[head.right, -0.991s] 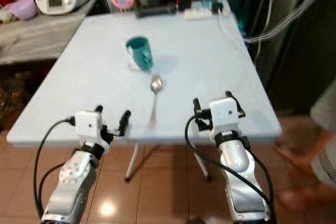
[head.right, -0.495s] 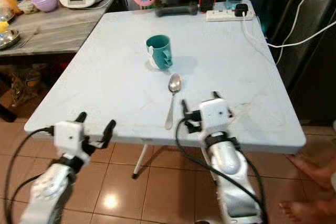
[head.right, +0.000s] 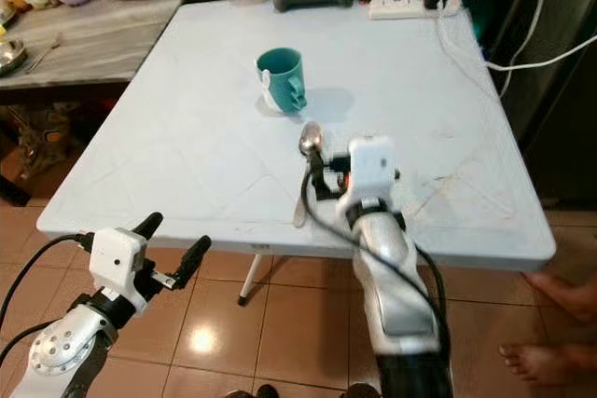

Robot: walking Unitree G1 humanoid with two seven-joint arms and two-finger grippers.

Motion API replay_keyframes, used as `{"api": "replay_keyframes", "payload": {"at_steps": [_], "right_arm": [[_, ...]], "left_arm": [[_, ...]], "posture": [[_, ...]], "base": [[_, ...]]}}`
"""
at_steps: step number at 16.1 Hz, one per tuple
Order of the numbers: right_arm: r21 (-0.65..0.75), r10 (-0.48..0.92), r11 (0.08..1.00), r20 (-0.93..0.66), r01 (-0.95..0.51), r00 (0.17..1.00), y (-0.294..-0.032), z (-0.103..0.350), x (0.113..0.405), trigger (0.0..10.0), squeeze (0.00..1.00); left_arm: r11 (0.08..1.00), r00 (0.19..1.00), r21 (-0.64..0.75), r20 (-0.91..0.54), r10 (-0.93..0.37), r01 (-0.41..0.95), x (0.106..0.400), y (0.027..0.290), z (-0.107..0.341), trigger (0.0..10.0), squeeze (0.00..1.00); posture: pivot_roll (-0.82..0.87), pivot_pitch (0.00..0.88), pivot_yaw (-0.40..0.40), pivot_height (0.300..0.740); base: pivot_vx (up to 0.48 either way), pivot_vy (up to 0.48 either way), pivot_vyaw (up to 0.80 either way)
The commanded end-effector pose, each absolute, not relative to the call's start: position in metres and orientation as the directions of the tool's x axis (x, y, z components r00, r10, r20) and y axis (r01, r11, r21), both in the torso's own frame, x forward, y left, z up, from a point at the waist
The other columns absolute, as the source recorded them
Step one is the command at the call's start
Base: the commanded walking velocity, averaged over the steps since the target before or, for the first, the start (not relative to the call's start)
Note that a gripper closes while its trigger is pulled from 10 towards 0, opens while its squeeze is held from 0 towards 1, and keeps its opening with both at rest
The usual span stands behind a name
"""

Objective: Setting the table

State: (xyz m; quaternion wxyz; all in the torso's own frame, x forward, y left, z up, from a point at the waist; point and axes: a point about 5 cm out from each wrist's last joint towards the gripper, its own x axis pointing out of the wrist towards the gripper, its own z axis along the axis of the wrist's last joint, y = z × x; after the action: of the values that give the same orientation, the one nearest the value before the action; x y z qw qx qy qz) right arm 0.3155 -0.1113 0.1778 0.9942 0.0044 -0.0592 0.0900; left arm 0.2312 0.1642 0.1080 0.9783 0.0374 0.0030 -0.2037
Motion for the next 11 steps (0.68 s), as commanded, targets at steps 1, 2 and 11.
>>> {"api": "replay_keyframes", "payload": {"at_steps": [1, 2, 11], "right_arm": [[0.053, 0.189, 0.980, 0.067, -0.193, 0.980, -0.102, 0.172, 0.322, 10.0, 0.00], [0.123, 0.197, 0.972, 0.032, -0.199, 0.980, -0.092, 0.172, 0.329, 10.0, 0.00], [0.264, 0.245, 0.947, -0.221, -0.184, 0.944, -0.054, 0.162, 0.326, 10.0, 0.00]], "left_arm": [[0.906, 0.909, 0.074, -0.050, -0.414, 0.416, 0.226, 0.166, 0.106, 10.0, 0.00], [0.900, 0.902, 0.069, -0.055, -0.428, 0.431, 0.224, 0.164, 0.107, 10.0, 0.00], [0.885, 0.884, 0.031, -0.080, -0.461, 0.464, 0.221, 0.154, 0.107, 10.0, 0.00]], "posture": [[-0.26, 0.220, 0.186, 0.740], [-0.26, 0.225, 0.187, 0.740], [-0.24, 0.223, 0.174, 0.740]], "base": [[0.000, 0.000, 0.00], [0.000, 0.000, 0.00], [0.000, 0.000, 0.00]]}}
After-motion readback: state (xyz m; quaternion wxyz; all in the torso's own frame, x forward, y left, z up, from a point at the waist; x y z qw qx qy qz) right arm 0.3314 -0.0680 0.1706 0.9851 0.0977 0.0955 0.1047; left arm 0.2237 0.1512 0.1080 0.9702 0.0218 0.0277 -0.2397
